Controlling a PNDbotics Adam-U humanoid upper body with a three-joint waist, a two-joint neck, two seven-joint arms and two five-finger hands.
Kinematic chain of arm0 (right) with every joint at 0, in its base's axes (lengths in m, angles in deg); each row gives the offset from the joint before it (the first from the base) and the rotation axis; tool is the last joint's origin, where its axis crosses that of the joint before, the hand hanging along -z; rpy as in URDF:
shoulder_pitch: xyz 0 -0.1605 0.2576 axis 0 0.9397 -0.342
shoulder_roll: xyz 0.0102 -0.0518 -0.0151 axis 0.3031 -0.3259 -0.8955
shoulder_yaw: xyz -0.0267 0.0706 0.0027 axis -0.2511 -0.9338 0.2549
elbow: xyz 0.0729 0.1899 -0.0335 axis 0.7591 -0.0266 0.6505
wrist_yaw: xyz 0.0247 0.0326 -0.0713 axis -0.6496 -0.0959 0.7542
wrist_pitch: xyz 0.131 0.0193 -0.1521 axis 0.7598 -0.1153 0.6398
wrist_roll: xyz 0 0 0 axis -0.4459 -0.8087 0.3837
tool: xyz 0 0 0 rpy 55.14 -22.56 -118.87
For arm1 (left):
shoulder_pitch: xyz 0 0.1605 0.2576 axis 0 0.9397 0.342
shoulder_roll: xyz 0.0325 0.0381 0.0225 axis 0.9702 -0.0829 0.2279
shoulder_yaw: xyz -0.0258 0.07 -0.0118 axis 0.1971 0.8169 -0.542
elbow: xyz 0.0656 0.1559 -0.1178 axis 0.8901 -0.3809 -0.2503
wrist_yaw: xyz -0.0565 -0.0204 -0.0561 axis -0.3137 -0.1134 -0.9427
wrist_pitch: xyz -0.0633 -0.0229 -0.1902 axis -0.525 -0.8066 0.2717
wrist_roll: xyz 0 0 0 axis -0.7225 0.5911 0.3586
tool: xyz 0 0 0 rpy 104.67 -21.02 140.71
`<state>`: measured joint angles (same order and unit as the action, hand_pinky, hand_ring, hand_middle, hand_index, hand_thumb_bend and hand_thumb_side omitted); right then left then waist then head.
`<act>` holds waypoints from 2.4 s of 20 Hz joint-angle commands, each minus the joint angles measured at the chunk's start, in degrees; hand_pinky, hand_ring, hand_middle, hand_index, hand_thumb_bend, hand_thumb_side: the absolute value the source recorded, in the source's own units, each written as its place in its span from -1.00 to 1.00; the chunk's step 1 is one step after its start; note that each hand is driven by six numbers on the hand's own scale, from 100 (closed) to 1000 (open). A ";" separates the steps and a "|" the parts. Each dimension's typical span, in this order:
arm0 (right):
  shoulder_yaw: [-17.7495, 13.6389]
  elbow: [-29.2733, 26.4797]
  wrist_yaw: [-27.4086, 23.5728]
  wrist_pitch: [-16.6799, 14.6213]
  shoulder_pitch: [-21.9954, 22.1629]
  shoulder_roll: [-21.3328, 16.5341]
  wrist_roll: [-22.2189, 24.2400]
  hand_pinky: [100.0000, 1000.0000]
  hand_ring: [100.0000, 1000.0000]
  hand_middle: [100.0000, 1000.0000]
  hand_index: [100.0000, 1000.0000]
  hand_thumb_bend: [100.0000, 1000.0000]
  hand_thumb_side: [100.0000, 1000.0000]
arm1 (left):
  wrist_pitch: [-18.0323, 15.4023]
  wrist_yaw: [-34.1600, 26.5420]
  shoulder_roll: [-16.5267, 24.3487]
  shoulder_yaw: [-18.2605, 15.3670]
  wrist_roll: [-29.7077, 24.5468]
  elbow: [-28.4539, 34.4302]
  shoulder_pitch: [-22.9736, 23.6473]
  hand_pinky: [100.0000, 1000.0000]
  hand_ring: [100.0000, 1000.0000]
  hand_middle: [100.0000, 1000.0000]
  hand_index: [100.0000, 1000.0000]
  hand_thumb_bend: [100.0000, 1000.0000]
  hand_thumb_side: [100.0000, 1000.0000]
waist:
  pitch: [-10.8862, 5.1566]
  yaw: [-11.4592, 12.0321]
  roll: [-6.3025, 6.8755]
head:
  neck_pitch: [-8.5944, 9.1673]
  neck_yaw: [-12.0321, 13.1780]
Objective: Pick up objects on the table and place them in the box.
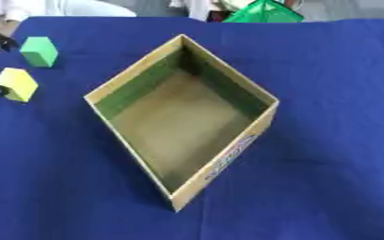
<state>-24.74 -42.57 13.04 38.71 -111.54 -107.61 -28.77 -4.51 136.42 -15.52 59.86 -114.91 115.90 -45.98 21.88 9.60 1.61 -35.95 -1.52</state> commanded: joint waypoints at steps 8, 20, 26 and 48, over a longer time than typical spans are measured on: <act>-0.48 0.06 -0.58 -0.12 -1.48 -1.32 0.27 0.54 0.60 0.33 0.59 -0.84 1.00 | 1.11 -0.61 0.95 -1.27 0.66 -0.67 -1.17 0.53 0.75 0.74 0.92 -0.20 -1.00 | -0.36 -0.92 -0.14 | 1.43 1.11; -0.60 0.31 -0.86 -0.04 -1.63 -1.62 0.13 0.54 0.60 0.32 0.59 -0.84 1.00 | 1.72 -1.06 0.54 -1.86 -0.50 -2.44 -1.23 0.50 0.72 0.73 0.89 -0.26 -1.00 | 0.34 -1.46 -0.14 | 1.30 1.99; -0.78 0.42 -0.92 0.06 -1.41 -1.67 -0.04 0.54 0.60 0.32 0.58 -0.85 1.00 | 1.77 -1.68 0.26 -1.90 -0.49 -2.65 -1.21 0.34 0.49 0.43 0.76 -0.46 -1.00 | 0.45 -1.68 -0.10 | 1.24 2.81; -0.89 -0.66 -0.46 0.55 0.22 -0.33 -0.29 0.55 0.61 0.32 0.59 -0.83 1.00 | 0.67 -3.80 0.21 0.22 -0.26 1.36 -2.51 0.17 0.17 0.24 0.63 -0.71 -1.00 | -2.02 -1.31 1.11 | -0.19 2.44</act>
<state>-25.37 -41.90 12.48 39.11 -110.64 -107.39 -28.96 -3.38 132.97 -16.83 59.95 -114.97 115.62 -47.07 21.46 8.21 2.61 -35.76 0.98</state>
